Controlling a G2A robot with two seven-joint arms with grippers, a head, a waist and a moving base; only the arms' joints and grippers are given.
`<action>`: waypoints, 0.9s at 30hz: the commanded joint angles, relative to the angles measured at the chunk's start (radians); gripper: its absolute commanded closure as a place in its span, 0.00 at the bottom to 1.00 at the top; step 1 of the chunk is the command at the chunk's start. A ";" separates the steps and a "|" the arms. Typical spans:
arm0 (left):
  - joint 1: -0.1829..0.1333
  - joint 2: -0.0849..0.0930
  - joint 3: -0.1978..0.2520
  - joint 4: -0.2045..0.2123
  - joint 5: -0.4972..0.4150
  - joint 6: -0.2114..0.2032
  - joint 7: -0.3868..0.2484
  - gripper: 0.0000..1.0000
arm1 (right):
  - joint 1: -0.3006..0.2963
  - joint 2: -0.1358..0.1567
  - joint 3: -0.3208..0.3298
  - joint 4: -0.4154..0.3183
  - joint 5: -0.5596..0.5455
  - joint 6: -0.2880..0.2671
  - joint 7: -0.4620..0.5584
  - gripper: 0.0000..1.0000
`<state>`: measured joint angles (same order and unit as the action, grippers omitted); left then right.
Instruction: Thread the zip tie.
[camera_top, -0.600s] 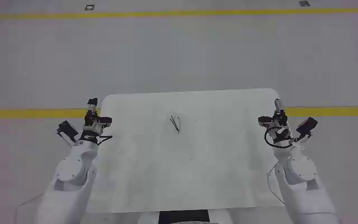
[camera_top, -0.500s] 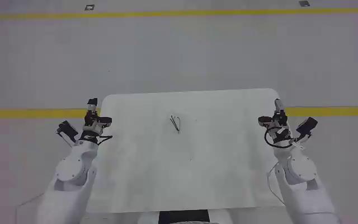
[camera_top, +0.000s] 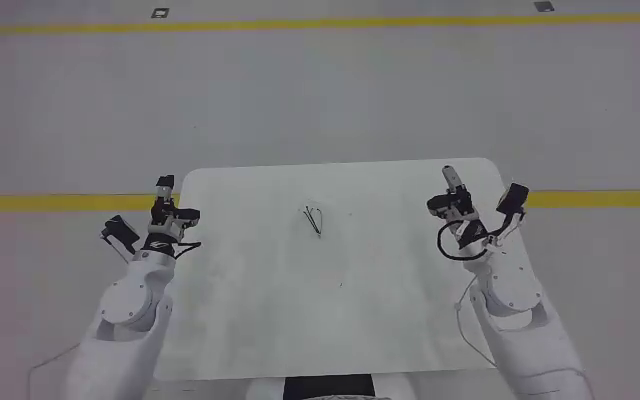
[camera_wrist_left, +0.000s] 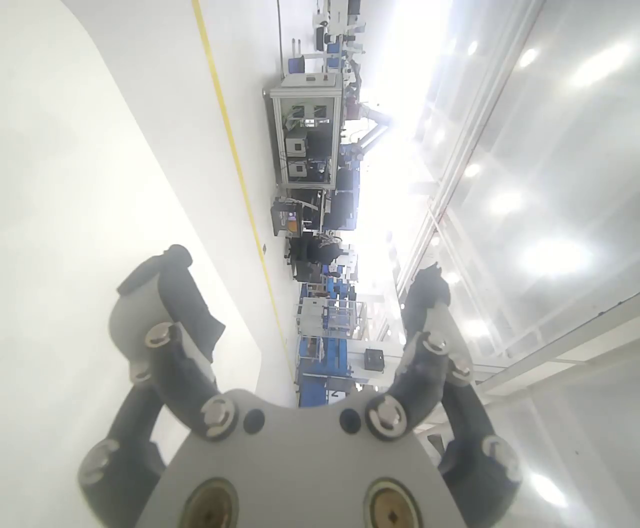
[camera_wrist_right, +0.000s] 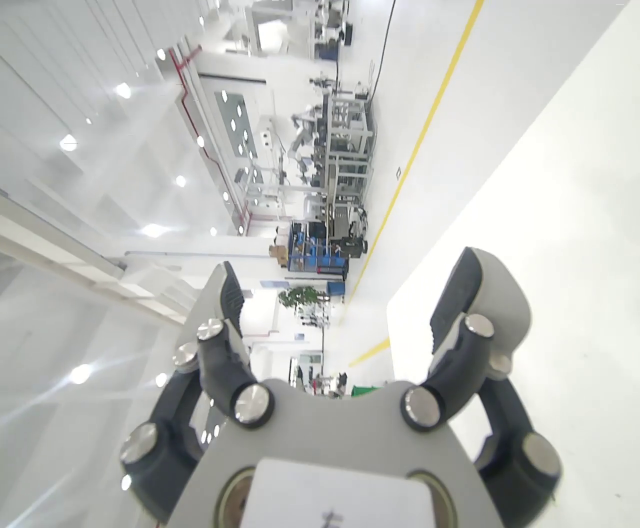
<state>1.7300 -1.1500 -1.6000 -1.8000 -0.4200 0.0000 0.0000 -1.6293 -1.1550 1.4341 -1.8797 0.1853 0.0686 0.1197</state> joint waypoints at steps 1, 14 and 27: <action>0.000 0.000 0.000 0.000 0.000 0.000 0.000 0.00 | 0.030 -0.003 -0.052 -0.008 -0.058 0.023 0.021 0.00; 0.000 0.000 0.000 0.000 0.000 0.000 0.000 0.00 | 0.071 -0.009 -0.132 -0.005 -0.119 0.037 0.048 0.00; 0.000 0.000 0.000 0.000 0.000 0.000 0.000 0.00 | 0.441 -0.026 -0.348 0.154 -0.286 0.111 0.488 0.00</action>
<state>1.7300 -1.1500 -1.6000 -1.8000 -0.4200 0.0000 0.0000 -1.2314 -1.1783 1.1076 -1.7501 -0.0940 0.1729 0.5639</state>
